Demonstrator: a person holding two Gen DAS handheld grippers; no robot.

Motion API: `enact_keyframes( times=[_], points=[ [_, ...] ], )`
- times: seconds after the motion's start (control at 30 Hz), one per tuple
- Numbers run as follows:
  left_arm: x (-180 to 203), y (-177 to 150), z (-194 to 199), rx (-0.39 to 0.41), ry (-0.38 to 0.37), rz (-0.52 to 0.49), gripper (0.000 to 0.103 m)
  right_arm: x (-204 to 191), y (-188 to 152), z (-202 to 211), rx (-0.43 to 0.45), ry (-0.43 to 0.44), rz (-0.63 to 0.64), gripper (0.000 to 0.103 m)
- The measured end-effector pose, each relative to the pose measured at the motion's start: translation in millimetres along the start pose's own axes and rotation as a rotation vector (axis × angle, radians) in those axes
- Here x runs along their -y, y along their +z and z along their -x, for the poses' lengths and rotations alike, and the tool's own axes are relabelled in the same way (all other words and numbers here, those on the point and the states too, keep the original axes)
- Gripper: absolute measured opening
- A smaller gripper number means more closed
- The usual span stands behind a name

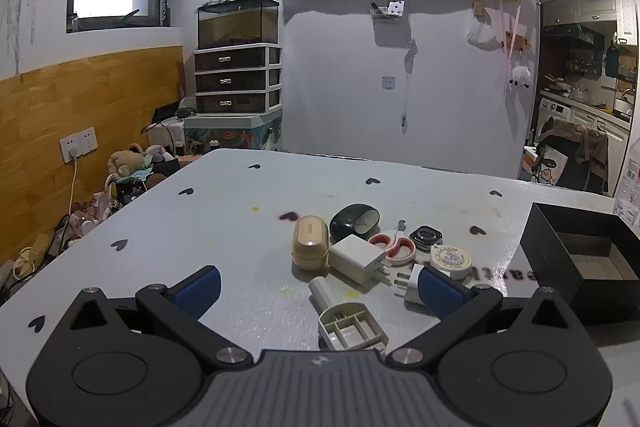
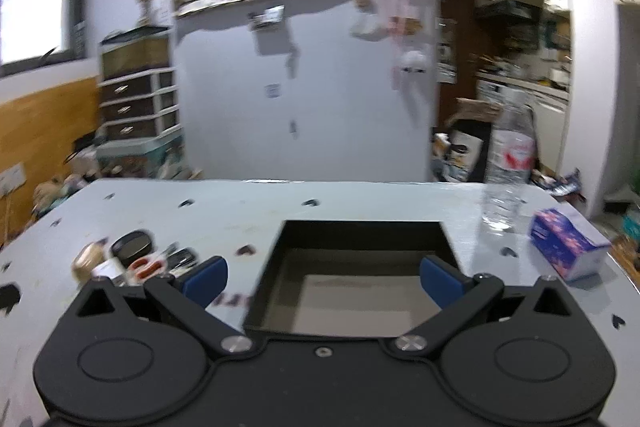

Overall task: Organize rigid objects
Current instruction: 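Move the right tool over the black box while the left tool approaches the white holder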

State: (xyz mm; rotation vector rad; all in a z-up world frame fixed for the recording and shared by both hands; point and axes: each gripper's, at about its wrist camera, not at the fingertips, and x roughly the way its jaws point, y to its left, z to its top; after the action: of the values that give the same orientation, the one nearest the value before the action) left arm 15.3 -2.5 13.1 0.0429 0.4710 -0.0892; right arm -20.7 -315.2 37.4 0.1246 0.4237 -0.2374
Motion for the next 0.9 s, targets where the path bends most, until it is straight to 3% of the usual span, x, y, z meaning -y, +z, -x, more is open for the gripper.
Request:
enact_keyframes(
  times=[0.33, 0.4, 0.47, 0.7, 0.9],
  points=[
    [4, 3, -37, -0.109, -0.02, 0.015, 0.103, 55, 8, -29, -0.039, -0.102, -0.074, 0.103],
    [4, 1, -46, -0.147, -0.027, 0.036, 0.103, 66, 6, -39, -0.051, -0.122, -0.099, 0.09],
    [4, -1, -56, -0.192, -0.032, 0.059, 0.103, 79, 4, -53, -0.097, -0.126, -0.119, 0.061],
    [6, -12, -76, -0.273, -0.025, 0.085, 0.102, 108, -8, -87, -0.196, -0.143, -0.15, 0.042],
    [17, -17, -85, -0.312, -0.027, 0.066, 0.097, 117, -16, -113, -0.279, -0.126, -0.134, 0.015]
  ],
)
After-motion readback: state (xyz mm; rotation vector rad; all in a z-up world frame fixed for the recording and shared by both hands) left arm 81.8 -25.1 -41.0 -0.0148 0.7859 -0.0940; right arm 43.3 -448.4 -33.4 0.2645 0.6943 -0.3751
